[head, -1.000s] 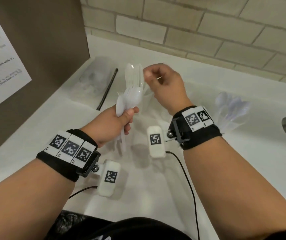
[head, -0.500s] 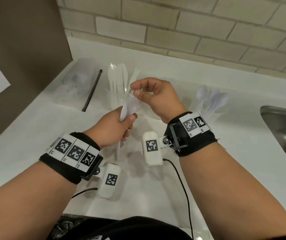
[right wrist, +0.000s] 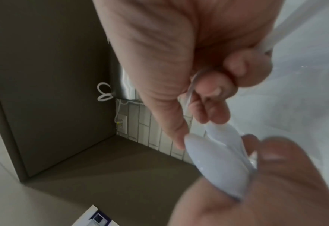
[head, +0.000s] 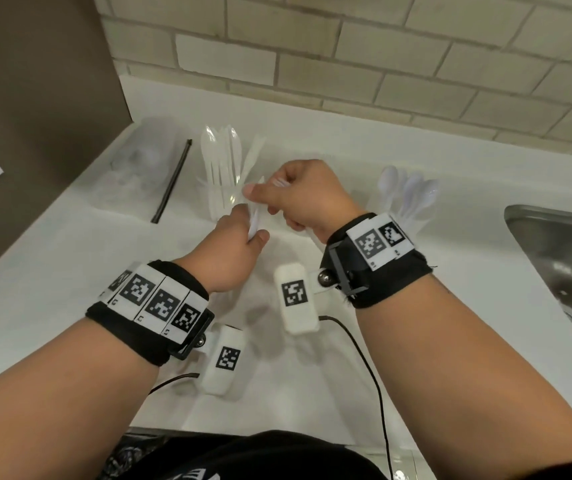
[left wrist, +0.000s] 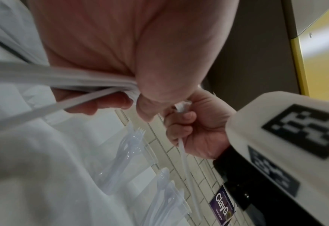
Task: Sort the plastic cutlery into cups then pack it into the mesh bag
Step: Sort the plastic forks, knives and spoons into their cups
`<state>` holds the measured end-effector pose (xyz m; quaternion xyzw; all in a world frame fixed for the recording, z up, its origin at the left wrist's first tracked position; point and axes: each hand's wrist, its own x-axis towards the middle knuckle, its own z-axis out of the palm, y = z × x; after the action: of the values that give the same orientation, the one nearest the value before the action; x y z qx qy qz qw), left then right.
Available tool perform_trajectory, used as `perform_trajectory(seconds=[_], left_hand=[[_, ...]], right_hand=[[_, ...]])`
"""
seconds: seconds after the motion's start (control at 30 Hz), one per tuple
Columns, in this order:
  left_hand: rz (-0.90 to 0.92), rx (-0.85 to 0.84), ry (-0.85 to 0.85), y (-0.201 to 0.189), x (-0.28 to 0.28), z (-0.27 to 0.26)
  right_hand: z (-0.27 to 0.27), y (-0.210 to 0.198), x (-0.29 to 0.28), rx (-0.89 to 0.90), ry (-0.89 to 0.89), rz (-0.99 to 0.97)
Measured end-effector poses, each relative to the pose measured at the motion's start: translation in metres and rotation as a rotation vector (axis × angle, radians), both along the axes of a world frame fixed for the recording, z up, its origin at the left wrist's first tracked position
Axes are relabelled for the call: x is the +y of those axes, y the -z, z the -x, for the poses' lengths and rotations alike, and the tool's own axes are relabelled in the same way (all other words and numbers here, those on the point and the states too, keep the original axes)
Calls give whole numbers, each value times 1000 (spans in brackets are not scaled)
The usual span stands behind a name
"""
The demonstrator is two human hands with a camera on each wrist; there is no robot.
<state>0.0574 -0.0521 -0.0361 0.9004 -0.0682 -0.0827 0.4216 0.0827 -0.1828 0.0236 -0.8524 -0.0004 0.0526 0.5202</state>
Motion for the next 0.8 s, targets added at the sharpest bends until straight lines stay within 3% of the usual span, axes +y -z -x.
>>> perform_trajectory(seconds=[0.17, 0.3, 0.37, 0.6, 0.8], left_hand=[[-40, 20, 31, 0, -6, 0], [22, 37, 37, 5, -6, 0], [54, 67, 12, 5, -6, 1], [230, 98, -87, 0, -6, 5], [421, 161, -106, -6, -1, 4]], right_hand=[[-3, 5, 7, 25, 33, 22], [-3, 0, 9, -213, 3, 280], [-5, -1, 6, -350, 86, 320], [-37, -29, -28, -733, 398, 41], [-71, -31, -52, -818, 415, -178]])
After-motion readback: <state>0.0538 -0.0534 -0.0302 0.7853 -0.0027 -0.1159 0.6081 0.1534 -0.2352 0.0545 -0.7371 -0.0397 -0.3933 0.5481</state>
